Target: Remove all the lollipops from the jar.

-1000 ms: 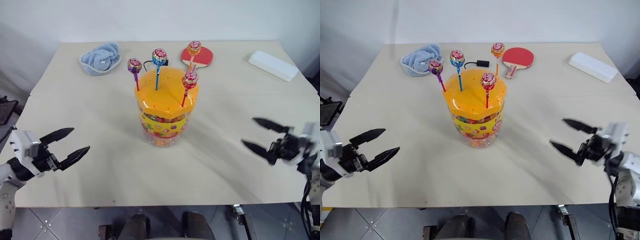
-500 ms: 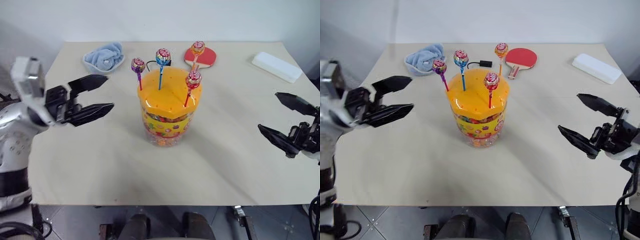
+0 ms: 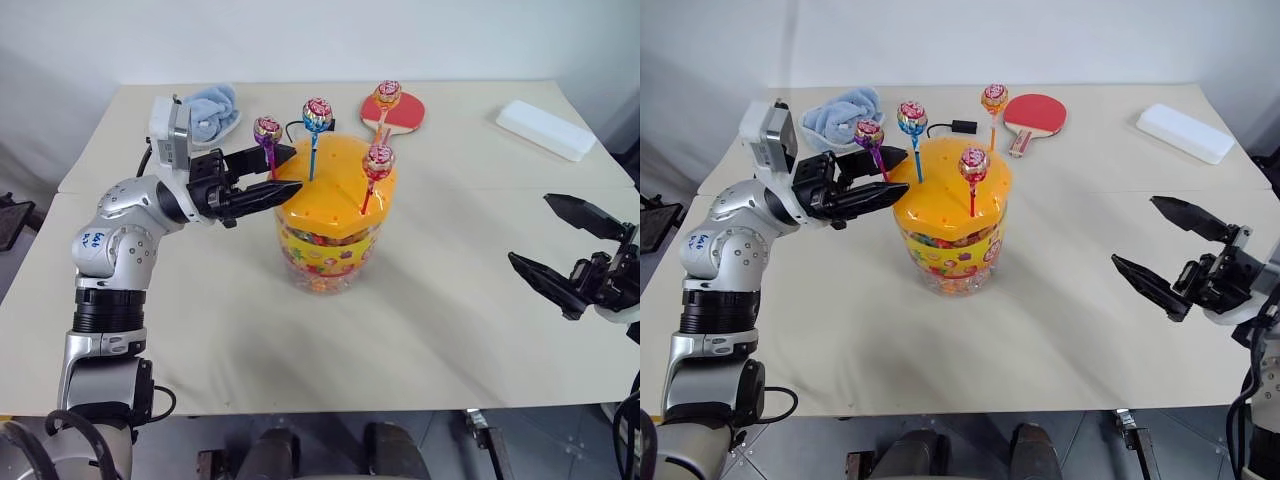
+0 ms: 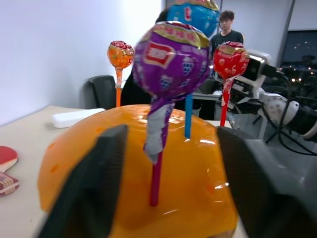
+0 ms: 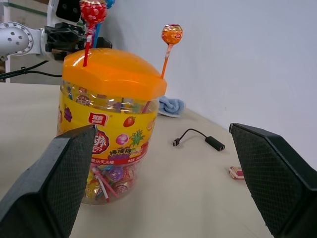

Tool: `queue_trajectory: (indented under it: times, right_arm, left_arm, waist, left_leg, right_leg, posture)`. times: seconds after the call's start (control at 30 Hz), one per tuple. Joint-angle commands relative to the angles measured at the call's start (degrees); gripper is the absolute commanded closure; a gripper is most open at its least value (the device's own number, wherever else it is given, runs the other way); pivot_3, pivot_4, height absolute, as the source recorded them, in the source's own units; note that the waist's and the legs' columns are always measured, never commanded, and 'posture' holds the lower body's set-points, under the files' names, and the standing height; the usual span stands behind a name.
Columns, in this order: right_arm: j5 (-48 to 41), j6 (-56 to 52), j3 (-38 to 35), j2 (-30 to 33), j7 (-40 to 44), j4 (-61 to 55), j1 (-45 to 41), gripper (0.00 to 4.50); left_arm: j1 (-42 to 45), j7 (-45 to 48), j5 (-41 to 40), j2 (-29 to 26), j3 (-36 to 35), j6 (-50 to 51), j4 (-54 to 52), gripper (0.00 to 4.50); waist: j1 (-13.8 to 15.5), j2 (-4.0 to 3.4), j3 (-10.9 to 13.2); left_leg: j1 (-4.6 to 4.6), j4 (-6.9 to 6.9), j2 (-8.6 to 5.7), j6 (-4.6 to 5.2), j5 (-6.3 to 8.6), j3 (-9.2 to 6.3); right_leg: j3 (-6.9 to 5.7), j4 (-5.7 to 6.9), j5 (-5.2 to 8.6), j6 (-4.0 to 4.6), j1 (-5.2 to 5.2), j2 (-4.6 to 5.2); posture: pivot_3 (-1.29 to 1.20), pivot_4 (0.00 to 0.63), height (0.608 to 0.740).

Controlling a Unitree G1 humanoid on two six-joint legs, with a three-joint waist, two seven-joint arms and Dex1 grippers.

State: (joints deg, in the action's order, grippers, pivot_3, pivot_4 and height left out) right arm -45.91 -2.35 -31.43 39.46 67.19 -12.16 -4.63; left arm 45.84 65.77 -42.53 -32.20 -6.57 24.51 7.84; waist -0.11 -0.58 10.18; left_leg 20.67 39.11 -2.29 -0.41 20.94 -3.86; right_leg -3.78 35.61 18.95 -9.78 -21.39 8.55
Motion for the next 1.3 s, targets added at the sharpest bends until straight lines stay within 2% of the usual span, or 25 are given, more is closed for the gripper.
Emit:
queue_trajectory:
  times: [0.03, 0.17, 0.23, 0.37, 0.5, 0.57, 0.63, 0.73, 0.8, 0.93, 1.1, 1.2, 1.3]
  right_arm:
    - [-0.8, 0.6, -0.7, -0.4, -0.7, -2.1, 0.6, 0.00]
    - [-0.5, 0.9, -0.4, -0.7, -0.8, -1.6, 0.2, 0.00]
    - [-0.5, 0.8, 0.0, -0.7, -0.9, -1.2, -0.4, 0.00]
    - [-1.3, 0.1, 1.0, -0.9, -0.5, -0.2, -2.0, 0.00]
    - [-2.1, -0.6, 2.0, -0.9, -0.5, -0.1, -3.8, 0.00]
    - [-2.8, -0.9, 2.7, -0.9, -0.4, -0.5, -5.2, 0.00]
    - [-3.1, -1.3, 4.0, -1.0, -0.1, -1.6, -6.5, 0.00]
    - [-2.8, -1.5, 5.8, -0.7, 1.6, -2.9, -7.2, 0.00]
    - [-2.4, -1.4, 6.9, -0.4, 2.9, -2.9, -7.4, 0.00]
    - [-1.7, -1.1, 8.0, -0.1, 5.2, -1.1, -7.6, 0.00]
    - [-0.4, -0.3, 9.1, -0.1, 8.4, 1.0, -7.4, 0.00]
    - [-0.4, -0.5, 9.1, -0.1, 8.7, 1.1, -8.0, 0.00]
    - [-0.5, -0.6, 8.7, 0.0, 8.8, 1.2, -8.1, 0.00]
  left_arm:
    - [0.5, 0.7, -0.5, -0.5, -2.2, -0.1, -0.4, 2.83]
    - [0.4, 1.0, 0.1, -1.3, -3.1, 0.1, 0.2, 4.05]
    - [1.4, -1.0, -1.5, -0.5, -5.0, 0.8, 0.3, 4.47]
    - [2.6, -5.7, -11.2, -0.8, -12.4, 8.4, -1.5, 4.47]
    - [-2.5, -8.5, -14.5, -5.0, -18.4, 13.2, -2.5, 4.47]
    - [-8.9, -10.8, -11.9, -8.6, -22.7, 12.6, -1.2, 4.47]
    - [-17.8, -14.5, -4.9, -13.3, -26.3, 9.6, 2.1, 4.47]
    - [-28.5, -20.9, 4.1, -17.9, -29.2, 5.6, 5.2, 4.47]
    - [-36.0, -24.7, 8.6, -20.1, -30.3, 6.6, 3.1, 4.47]
    - [-44.8, -29.5, 12.0, -20.7, -30.8, 11.6, -1.4, 4.47]
    - [-46.5, -34.6, 11.3, -19.0, -30.8, 20.5, -2.4, 4.47]
    - [-46.1, -34.3, 11.3, -19.1, -29.5, 22.9, -2.1, 3.76]
    - [-45.0, -32.9, 11.7, -19.7, -28.3, 22.8, -0.7, 2.85]
  waist:
    - [0.1, 0.00, 0.0]
    - [0.1, 0.00, 0.0]
    - [0.0, 0.00, 0.0]
    - [-0.1, 0.09, 0.1]
    - [-0.4, 0.08, 0.0]
    - [-1.1, 0.04, 0.0]
    - [-1.7, 0.04, 0.0]
    - [-1.9, 0.09, 0.1]
    - [-1.6, 0.20, 0.1]
    - [0.2, 0.28, 0.1]
    - [1.7, 0.28, 0.1]
    - [1.3, 0.28, 0.1]
    - [1.1, 0.28, 0.1]
  left_leg:
    - [0.00, 0.00, 0.00, 0.00, 0.00, -0.03]
    - [0.01, 0.04, -0.01, 0.00, 0.00, -0.13]
    - [0.01, 0.03, 0.00, 0.00, 0.00, -0.14]
    - [0.02, 0.05, 0.02, 0.00, 0.00, -0.19]
    - [0.00, 0.01, 0.05, 0.00, 0.00, -0.21]
    - [-0.09, -0.06, 0.05, 0.00, 0.00, -0.18]
    - [-0.17, -0.15, 0.08, 0.00, 0.00, -0.20]
    - [-0.38, -0.42, 0.05, 0.00, 0.00, -0.19]
    - [-0.35, -0.41, 0.06, -0.01, 0.00, -0.24]
    - [-0.24, -0.19, 0.15, 0.01, 0.03, -0.40]
    - [-0.18, -0.04, 0.09, 0.03, 0.04, -0.43]
    - [-0.19, -0.06, 0.12, 0.02, 0.05, -0.39]
    - [-0.19, -0.11, 0.15, 0.00, 0.06, -0.35]
  right_leg:
    - [0.00, 0.00, 0.00, 0.00, 0.00, 0.00]
    - [0.00, 0.00, 0.00, 0.00, 0.02, 0.01]
    - [0.01, 0.00, 0.00, 0.00, 0.00, 0.00]
    - [0.01, 0.00, 0.00, 0.00, -0.01, 0.00]
    - [0.03, 0.06, 0.00, 0.00, -0.09, 0.00]
    - [0.04, 0.07, 0.00, 0.00, -0.09, 0.00]
    - [0.03, 0.13, 0.00, 0.00, -0.09, 0.00]
    - [0.03, 0.10, 0.01, 0.02, -0.12, -0.01]
    - [0.03, 0.07, 0.01, 0.02, -0.14, 0.00]
    - [0.12, 0.01, 0.00, 0.03, -0.08, 0.15]
    - [0.28, -0.02, -0.01, 0.04, -0.03, 0.19]
    - [0.31, 0.01, 0.00, 0.04, -0.10, 0.15]
    - [0.32, 0.01, 0.00, 0.04, -0.14, 0.10]
  posture:
    - [0.00, 0.150, 0.740]
    - [0.00, 0.150, 0.740]
    - [0.00, 0.150, 0.740]
    - [0.00, 0.150, 0.740]
    - [0.00, 0.150, 0.740]
    - [0.00, 0.150, 0.740]
    - [0.00, 0.150, 0.740]
    - [0.00, 0.150, 0.740]
    - [0.00, 0.150, 0.740]
    - [0.00, 0.150, 0.740]
    - [0.00, 0.150, 0.740]
    - [0.00, 0.150, 0.740]
    - [0.00, 0.150, 0.740]
